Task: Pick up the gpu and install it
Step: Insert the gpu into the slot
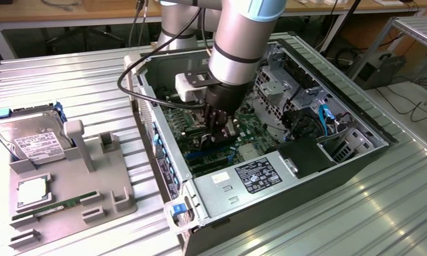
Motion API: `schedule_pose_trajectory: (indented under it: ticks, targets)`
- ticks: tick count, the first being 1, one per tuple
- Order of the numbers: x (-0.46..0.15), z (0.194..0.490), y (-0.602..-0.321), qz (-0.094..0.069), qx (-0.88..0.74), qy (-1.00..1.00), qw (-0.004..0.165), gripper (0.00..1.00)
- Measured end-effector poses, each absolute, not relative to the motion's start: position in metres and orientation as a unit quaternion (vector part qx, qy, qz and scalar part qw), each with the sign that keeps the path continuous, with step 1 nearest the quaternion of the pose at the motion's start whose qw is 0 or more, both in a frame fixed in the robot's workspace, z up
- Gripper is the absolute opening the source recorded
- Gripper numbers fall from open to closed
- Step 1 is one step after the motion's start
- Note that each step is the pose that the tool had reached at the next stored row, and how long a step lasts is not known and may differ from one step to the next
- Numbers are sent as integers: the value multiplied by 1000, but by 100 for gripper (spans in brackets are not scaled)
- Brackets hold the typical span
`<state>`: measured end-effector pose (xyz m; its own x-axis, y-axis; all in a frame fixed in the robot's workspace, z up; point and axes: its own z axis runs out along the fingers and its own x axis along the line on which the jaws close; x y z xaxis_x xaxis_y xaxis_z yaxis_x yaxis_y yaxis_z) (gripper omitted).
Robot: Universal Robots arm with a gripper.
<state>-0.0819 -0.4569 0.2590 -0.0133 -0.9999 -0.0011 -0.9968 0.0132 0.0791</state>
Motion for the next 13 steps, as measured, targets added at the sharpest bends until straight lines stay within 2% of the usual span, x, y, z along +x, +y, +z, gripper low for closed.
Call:
schedule_pose_trajectory:
  ticks: [13]
  targets:
    - [-83,256,-457,-30,702,-711,29,26]
